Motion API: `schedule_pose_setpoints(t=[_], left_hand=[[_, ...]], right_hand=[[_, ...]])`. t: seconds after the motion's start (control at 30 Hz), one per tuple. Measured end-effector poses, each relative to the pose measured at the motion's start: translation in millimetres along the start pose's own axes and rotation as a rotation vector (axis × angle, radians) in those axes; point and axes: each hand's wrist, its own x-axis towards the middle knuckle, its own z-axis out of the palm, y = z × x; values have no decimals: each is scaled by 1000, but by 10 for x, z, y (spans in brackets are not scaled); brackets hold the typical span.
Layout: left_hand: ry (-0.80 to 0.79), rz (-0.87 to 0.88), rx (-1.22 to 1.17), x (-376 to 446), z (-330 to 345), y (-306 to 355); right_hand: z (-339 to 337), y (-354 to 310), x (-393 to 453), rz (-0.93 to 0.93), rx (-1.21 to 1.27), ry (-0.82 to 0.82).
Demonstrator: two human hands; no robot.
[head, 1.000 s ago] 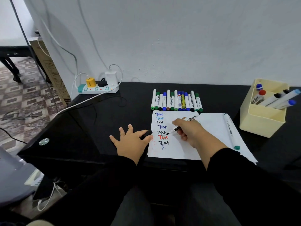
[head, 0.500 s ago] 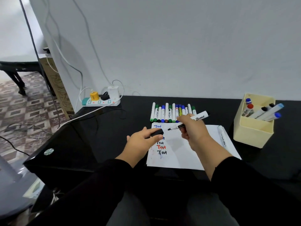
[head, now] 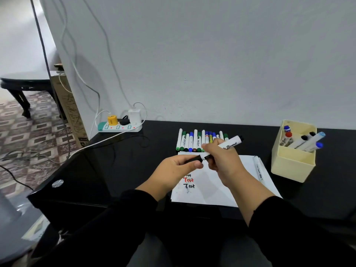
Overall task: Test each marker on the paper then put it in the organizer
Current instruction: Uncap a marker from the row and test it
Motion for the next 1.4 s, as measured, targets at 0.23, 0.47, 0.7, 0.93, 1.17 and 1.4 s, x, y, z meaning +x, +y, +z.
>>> schedule_pose_setpoints(t=[0.23,0.47,0.7,0.93,1.17,1.4], left_hand=[[69,28,0,59,64,44],[118,57,31,132,91,66],[78,16,71,144,58,58],[42,-34,-19,135,66,22],[29,-82,-34,140,79,-9],[94,-28,-3,198,-26,55]], right_hand=[[75,32,21,76,78,73],[118,-1,62,103,85,99],[124,103,93,85,92,70],[105,174,122,50,68,71],[92,221,163,12,-73,104],[66,-16,140,19,-74,-27]])
